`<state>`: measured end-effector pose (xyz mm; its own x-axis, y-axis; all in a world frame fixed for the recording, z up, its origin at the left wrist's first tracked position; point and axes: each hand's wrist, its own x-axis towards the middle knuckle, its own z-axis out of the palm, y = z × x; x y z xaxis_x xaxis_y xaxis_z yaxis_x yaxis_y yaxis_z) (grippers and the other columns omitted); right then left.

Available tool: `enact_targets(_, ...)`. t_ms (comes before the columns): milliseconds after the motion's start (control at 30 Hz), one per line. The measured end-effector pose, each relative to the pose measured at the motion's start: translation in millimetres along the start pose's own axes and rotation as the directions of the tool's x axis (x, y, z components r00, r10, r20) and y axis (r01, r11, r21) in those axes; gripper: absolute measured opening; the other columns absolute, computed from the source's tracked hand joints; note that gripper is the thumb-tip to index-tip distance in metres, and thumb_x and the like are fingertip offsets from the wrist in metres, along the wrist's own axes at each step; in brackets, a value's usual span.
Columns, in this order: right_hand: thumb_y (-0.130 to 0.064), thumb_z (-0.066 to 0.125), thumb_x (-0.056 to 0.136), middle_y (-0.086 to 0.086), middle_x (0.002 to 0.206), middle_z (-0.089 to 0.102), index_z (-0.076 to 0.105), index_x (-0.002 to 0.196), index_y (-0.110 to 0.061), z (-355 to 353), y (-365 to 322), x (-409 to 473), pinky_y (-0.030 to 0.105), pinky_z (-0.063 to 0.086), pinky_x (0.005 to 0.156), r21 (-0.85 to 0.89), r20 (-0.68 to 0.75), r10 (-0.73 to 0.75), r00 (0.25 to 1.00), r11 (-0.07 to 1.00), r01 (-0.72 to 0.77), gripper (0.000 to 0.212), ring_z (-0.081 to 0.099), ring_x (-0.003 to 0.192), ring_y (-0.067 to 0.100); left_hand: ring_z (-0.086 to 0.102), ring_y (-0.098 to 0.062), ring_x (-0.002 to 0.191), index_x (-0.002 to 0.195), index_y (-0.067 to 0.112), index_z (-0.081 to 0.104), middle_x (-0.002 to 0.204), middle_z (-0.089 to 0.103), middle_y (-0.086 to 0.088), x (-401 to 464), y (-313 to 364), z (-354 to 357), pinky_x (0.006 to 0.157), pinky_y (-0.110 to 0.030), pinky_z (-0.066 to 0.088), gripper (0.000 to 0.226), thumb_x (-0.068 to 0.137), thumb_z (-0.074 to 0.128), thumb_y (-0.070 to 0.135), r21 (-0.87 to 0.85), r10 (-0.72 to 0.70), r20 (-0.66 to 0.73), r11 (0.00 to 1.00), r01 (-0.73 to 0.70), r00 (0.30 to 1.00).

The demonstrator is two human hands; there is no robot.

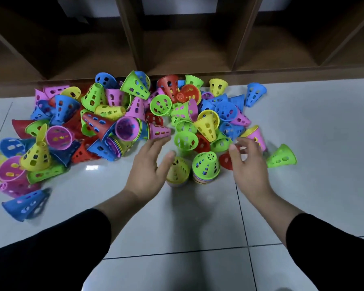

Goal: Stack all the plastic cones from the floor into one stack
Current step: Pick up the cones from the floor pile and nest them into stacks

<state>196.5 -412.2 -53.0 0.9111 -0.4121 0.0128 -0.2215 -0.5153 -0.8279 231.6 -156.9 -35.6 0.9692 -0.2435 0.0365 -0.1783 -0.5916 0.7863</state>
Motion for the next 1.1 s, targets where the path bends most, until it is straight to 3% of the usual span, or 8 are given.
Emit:
enact_targets(100, -0.038, 0.066, 0.093, 0.017, 0.122, 0.064, 0.061, 0.122, -0.003, -2.0, 17.3, 26.6, 0.048, 0.046, 0.099, -0.25, -0.019, 0.129, 0.991, 0.959, -0.129, 0.046, 0.056, 0.115, 0.038, 0.057, 0.006, 0.107, 0.133, 0.036, 0.051, 0.126, 0.059, 0.021, 34.3, -2.8, -1.8, 0.083, -0.013, 0.045, 0.034, 0.1, 0.049, 0.045, -0.038, -0.126, 0.051, 0.991, 0.128, 0.991)
enact_targets(167, -0.047, 0.068, 0.09, 0.021, 0.133, 0.059, 0.049, 0.138, -0.001, -1.9, 24.1, 36.7, 0.046, 0.043, 0.105, -0.301, 0.096, 0.368, 0.925, 0.896, -0.325, 0.069, 0.052, 0.127, 0.037, 0.056, -0.013, 0.121, 0.147, 0.032, 0.04, 0.144, 0.051, 0.006, 58.7, -8.5, 1.1, 0.096, -0.031, 0.049, 0.054, 0.097, 0.06, 0.028, 0.181, -0.191, 0.253, 0.972, 0.148, 0.948)
enact_targets(267, -0.054, 0.069, 0.085, 0.012, 0.133, 0.057, 0.043, 0.143, -0.006, 2.7, 27.2, 41.7, 0.05, 0.049, 0.101, -0.221, 0.163, 0.538, 0.827, 0.837, -0.501, 0.08, 0.057, 0.12, 0.032, 0.046, -0.028, 0.134, 0.152, 0.029, 0.034, 0.156, 0.037, -0.006, 84.2, -10.6, 5.9, 0.107, -0.043, 0.043, 0.073, 0.09, 0.071, 0.021, 0.357, -0.198, 0.449, 0.934, 0.028, 0.872)
enact_targets(400, -0.041, 0.072, 0.083, -0.011, 0.087, 0.05, 0.048, 0.108, -0.019, 12.5, 26.0, 45.5, 0.051, 0.059, 0.083, -0.09, 0.148, 0.605, 0.782, 0.796, -0.599, 0.041, 0.055, 0.074, 0.011, 0.049, -0.025, 0.129, 0.136, 0.024, 0.057, 0.141, 0.05, -0.006, 100.6, -12.8, 17.3, 0.106, -0.038, 0.041, 0.047, 0.091, 0.069, 0.033, 0.446, -0.117, 0.526, 0.881, -0.156, 0.842)
enact_targets(633, -0.023, 0.071, 0.083, 0.006, 0.127, 0.057, 0.04, 0.146, -0.01, 9.3, 31.5, 43.2, 0.039, 0.057, 0.083, 0.14, 0.219, 0.642, 0.734, 0.724, -0.675, 0.071, 0.065, 0.105, 0.023, 0.059, -0.024, 0.102, 0.113, 0.015, 0.065, 0.11, 0.062, -0.006, 100.5, -16.0, 21.7, 0.081, -0.032, 0.045, 0.033, 0.095, 0.061, 0.043, 0.357, -0.014, 0.429, 0.921, -0.155, 0.903)
enact_targets(767, -0.031, 0.069, 0.071, -0.001, 0.087, 0.069, 0.069, 0.102, -0.018, 0.2, 22.6, 34.4, 0.043, 0.057, 0.082, 0.152, 0.128, 0.547, 0.827, 0.814, -0.561, 0.034, 0.064, 0.081, 0.018, 0.061, -0.013, 0.091, 0.112, 0.023, 0.06, 0.102, 0.065, 0.004, 91.1, -10.6, 1.5, 0.075, -0.03, 0.049, 0.044, 0.089, 0.06, 0.061, 0.047, -0.071, 0.164, 0.997, 0.064, 0.984)
enact_targets(900, -0.038, 0.064, 0.067, -0.003, 0.09, 0.07, 0.065, 0.094, -0.024, -7.2, -12.5, 30.2, 0.042, 0.055, 0.087, 0.227, 0.018, 0.371, 0.929, 0.903, -0.365, 0.03, 0.065, 0.083, 0.015, 0.059, -0.001, 0.066, 0.092, 0.031, 0.051, 0.076, 0.065, 0.01, 79.9, 9.1, -29.8, 0.054, -0.02, 0.048, 0.045, 0.076, 0.066, 0.07, -0.243, -0.181, -0.037, 0.956, 0.167, 0.983)
enact_targets(1100, -0.04, 0.073, 0.075, 0.004, 0.121, 0.059, 0.054, 0.119, -0.032, -15.8, -67.4, 12.9, 0.035, 0.055, 0.091, 0.289, 0.255, -0.157, 0.954, 0.954, 0.08, 0.048, 0.06, 0.113, 0.02, 0.063, 0.007, 0.068, 0.117, 0.04, 0.044, 0.075, 0.064, 0.02, 45.7, 26.9, -70.4, 0.054, -0.013, 0.049, 0.046, 0.083, 0.073, 0.05, -0.115, -0.07, 0.211, 0.989, 0.096, 0.975)
